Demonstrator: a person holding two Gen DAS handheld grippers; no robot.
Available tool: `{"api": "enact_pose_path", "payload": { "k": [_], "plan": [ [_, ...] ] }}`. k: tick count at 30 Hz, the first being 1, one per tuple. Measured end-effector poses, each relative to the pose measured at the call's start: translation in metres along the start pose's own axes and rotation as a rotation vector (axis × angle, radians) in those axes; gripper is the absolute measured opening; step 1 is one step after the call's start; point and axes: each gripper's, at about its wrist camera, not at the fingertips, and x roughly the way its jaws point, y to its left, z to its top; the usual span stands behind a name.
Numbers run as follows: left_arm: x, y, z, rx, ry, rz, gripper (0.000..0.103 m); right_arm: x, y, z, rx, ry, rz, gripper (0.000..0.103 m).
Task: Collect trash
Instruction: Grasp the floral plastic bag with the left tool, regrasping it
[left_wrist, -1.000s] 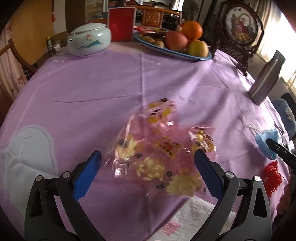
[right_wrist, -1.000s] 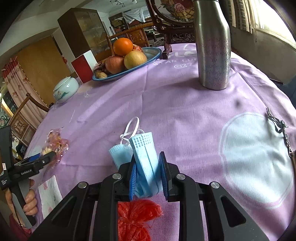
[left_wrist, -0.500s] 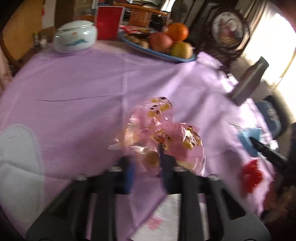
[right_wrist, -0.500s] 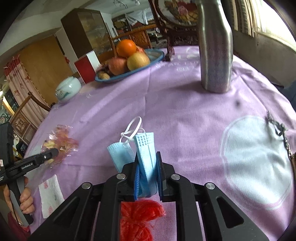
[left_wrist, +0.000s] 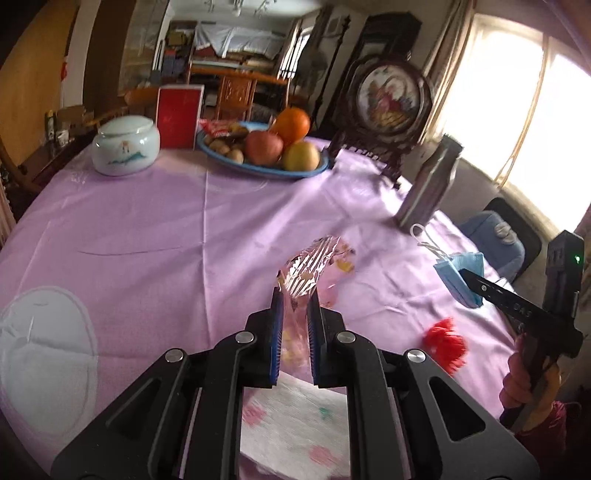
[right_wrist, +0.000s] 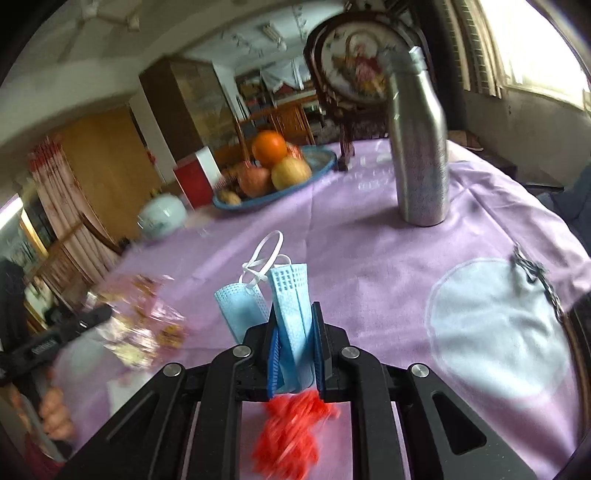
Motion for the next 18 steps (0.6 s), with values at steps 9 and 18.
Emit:
{"api": "enact_pose_path", "payload": {
  "k": [9,18],
  "plan": [
    [-0.054,-0.051,-0.041,0.023,-0.044,-0.100,0.014,-0.125,0.014,-0.049,-0.051,-0.075,0.005,0.016],
    [-0.091,-0.122,-0.064,0.136,-0.046,-0.136,0.013,-0.230,-0.018,-0.108,0.011,-0.163,-0.037,0.016]
  ]
}}
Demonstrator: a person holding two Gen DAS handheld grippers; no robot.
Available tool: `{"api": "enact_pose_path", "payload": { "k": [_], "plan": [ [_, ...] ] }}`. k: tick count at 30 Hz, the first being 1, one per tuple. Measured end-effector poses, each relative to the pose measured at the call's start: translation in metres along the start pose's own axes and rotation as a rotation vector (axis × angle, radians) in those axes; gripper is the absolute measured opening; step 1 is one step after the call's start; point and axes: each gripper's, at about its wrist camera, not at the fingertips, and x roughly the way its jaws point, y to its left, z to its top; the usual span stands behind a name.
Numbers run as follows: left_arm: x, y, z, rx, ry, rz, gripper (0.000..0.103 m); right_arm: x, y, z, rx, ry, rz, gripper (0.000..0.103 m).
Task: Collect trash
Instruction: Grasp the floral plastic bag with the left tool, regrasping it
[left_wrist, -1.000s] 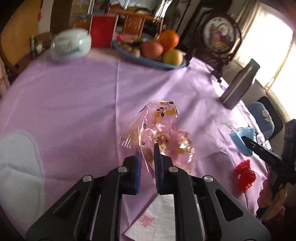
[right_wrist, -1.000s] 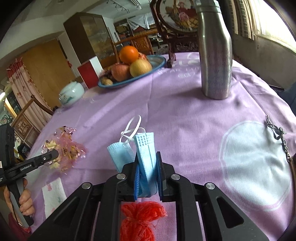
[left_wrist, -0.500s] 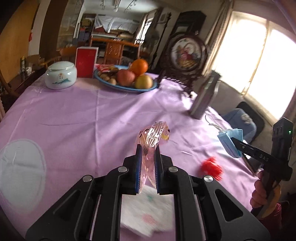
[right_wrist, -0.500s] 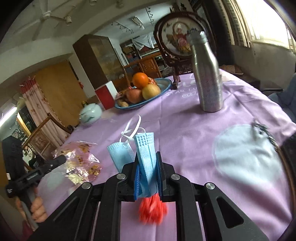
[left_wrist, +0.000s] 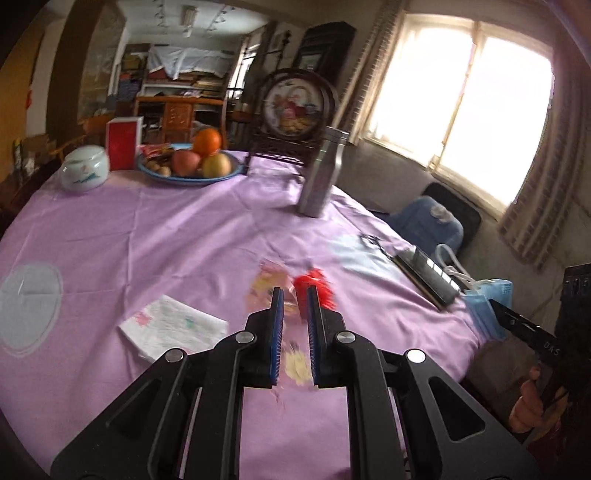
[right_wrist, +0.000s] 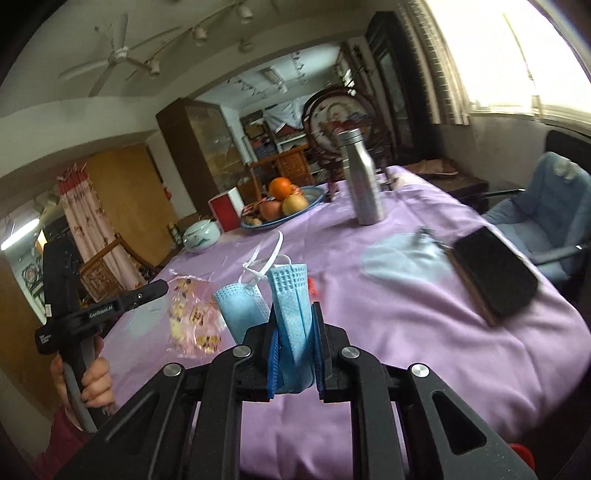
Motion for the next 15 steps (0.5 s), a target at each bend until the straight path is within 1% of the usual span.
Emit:
{"api": "enact_pose_path", "payload": {
  "k": [1,2,3,4,5,6,7,10,15],
  "plan": [
    [0.001,-0.005,-0.001,0.012,0.004,0.002,0.014,-0.009,-0.006,-0.004,0.012,-0.002,-0.004,0.016],
    [0.006,-0.013,-0.003,0.030,0.021,0.012,0.017,-0.014,-0.011,-0.007,0.020,-0.002,-0.009,0.016],
    [0.011,-0.015,-0.005,0.036,0.039,0.021,0.023,-0.022,-0.017,-0.012,0.030,-0.004,-0.016,0.016],
    [0.016,-0.016,-0.007,0.036,0.058,0.035,0.047,-0.027,-0.022,-0.016,0.039,-0.004,-0.021,0.016],
    [0.027,-0.014,-0.010,0.024,0.081,0.087,0.076,-0.033,-0.025,-0.019,0.045,-0.003,-0.021,0.016],
    [0.032,-0.010,-0.012,0.012,0.083,0.135,0.085,-0.037,-0.030,-0.024,0.053,-0.002,-0.021,0.016],
    [0.038,-0.003,-0.014,-0.006,0.084,0.180,0.091,-0.041,-0.034,-0.028,0.058,0.001,-0.023,0.016],
    [0.057,0.014,-0.015,-0.054,0.127,0.211,0.092,-0.044,-0.045,-0.036,0.075,0.009,-0.019,0.016],
    [0.113,0.040,-0.015,-0.103,0.264,0.310,0.092,-0.035,-0.056,-0.039,0.112,0.022,-0.002,0.016]
  ]
}}
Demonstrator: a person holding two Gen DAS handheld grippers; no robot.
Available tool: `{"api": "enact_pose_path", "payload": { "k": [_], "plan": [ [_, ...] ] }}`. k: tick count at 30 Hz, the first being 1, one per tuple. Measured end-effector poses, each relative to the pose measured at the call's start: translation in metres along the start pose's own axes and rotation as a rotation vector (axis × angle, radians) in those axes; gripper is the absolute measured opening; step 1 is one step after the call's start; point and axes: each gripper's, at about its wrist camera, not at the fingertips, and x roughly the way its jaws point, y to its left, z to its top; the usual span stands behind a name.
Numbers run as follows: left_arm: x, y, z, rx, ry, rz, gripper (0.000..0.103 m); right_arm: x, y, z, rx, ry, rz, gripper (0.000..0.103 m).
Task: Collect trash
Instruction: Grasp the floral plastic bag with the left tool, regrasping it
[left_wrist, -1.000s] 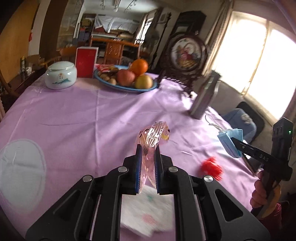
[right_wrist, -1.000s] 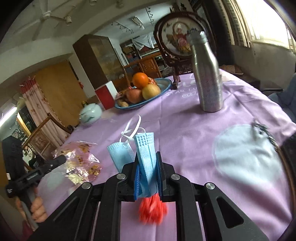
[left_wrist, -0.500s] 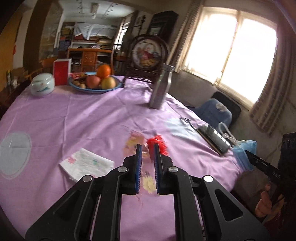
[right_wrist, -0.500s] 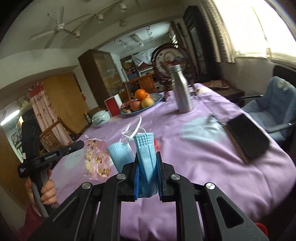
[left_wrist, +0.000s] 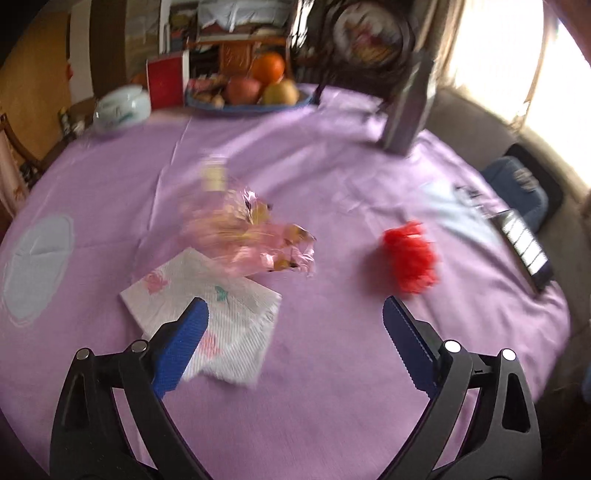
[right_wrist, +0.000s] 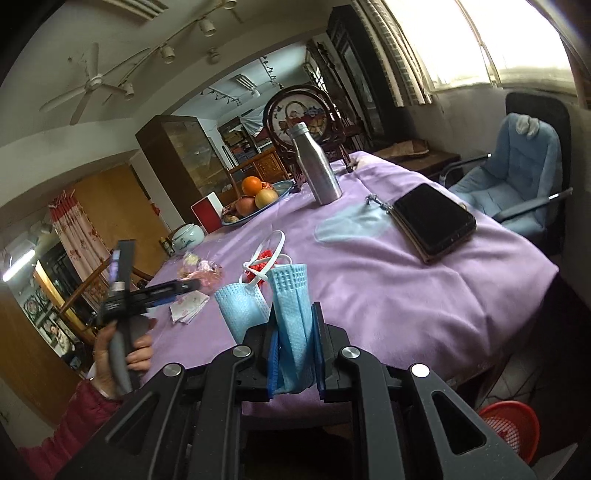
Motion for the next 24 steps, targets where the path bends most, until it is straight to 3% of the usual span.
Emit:
{"api": "enact_pose_path", "payload": {
  "k": [4,6,13,16,17,19,24],
  "plan": [
    [0.026,0.023,0.011,-0.110,0.054,0.013,0.092,0.001,-0.002,-0.004,-0.009,0.010,-0.009,0.016],
    [0.024,0.036,0.016,-0.155,0.035,-0.011,0.092,0.000,-0.005,-0.004,-0.005,0.012,-0.005,0.017],
    [0.032,0.065,0.032,-0.226,0.032,0.057,0.091,0.010,-0.005,-0.005,-0.003,0.030,0.013,0.017],
    [0.041,0.072,0.035,-0.238,0.044,0.022,0.050,0.013,-0.002,-0.007,-0.009,0.030,-0.001,0.017],
    [0.037,0.072,0.035,-0.227,0.025,0.016,0.042,0.012,-0.002,-0.007,-0.008,0.025,-0.007,0.017],
    [0.026,0.070,0.033,-0.217,-0.008,-0.054,0.036,0.008,-0.004,-0.006,-0.002,0.017,-0.010,0.016],
    [-0.028,0.046,0.030,-0.126,-0.133,-0.116,0.035,-0.008,-0.008,-0.010,0.006,0.000,-0.022,0.016]
  ]
}}
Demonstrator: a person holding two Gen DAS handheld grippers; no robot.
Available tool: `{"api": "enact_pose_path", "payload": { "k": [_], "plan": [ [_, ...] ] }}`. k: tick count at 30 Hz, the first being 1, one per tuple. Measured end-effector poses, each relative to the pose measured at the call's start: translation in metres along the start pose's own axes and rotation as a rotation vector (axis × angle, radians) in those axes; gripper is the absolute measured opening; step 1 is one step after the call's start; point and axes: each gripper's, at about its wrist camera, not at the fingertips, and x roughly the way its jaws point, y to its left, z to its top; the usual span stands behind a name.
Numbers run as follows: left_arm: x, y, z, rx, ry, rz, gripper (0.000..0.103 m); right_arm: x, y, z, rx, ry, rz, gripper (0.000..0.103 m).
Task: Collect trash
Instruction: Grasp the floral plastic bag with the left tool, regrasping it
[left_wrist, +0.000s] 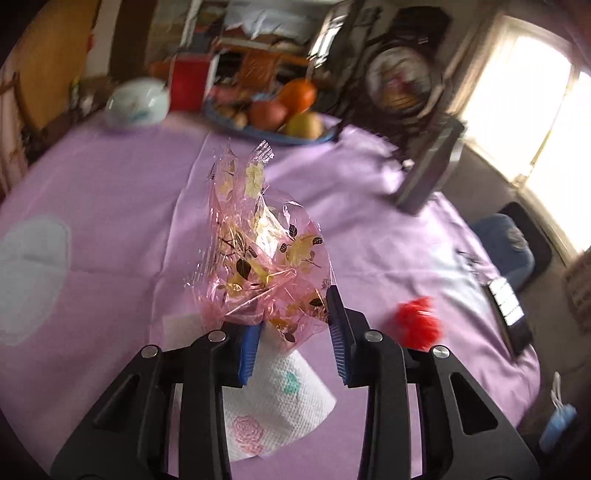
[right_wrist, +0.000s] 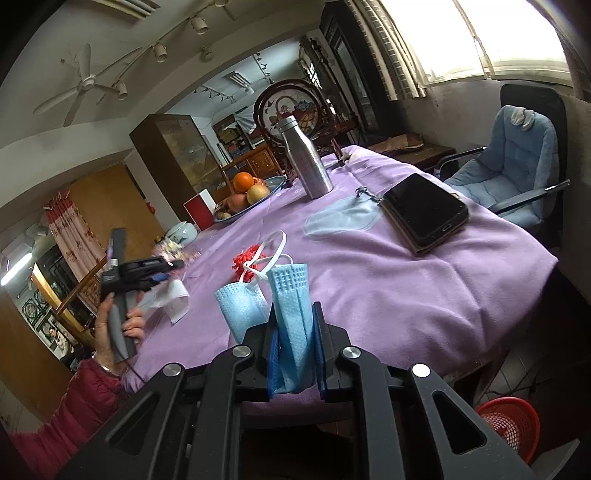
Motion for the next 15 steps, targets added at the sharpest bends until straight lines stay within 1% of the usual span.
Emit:
{"api": "enact_pose_path", "payload": {
  "k": [4,6,7,8,10,11,15],
  "plan": [
    [-0.037,-0.034,-0.001,0.106,-0.073,0.004,0.036,-0.015,-0.009,-0.005,0.015,-0.012,-0.019,0.016],
    [-0.047,-0.044,0.001,0.128,-0.101,0.015,0.036,-0.022,-0.017,-0.008,0.043,-0.010,-0.014,0.016],
    [-0.049,-0.045,0.002,0.129,-0.105,0.014,0.039,-0.025,-0.020,-0.010,0.054,-0.010,-0.012,0.016],
    [-0.049,-0.046,0.002,0.122,-0.102,-0.001,0.040,-0.028,-0.022,-0.012,0.060,-0.012,-0.014,0.016],
    [-0.044,-0.051,-0.003,0.111,-0.052,-0.072,0.043,-0.036,-0.026,-0.016,0.060,-0.018,-0.025,0.016],
    [-0.042,-0.055,-0.007,0.114,-0.033,-0.095,0.044,-0.039,-0.028,-0.018,0.060,-0.021,-0.028,0.016],
    [-0.029,-0.071,-0.030,0.137,0.010,-0.117,0.044,-0.048,-0.037,-0.024,0.073,-0.022,-0.048,0.016]
  ]
}}
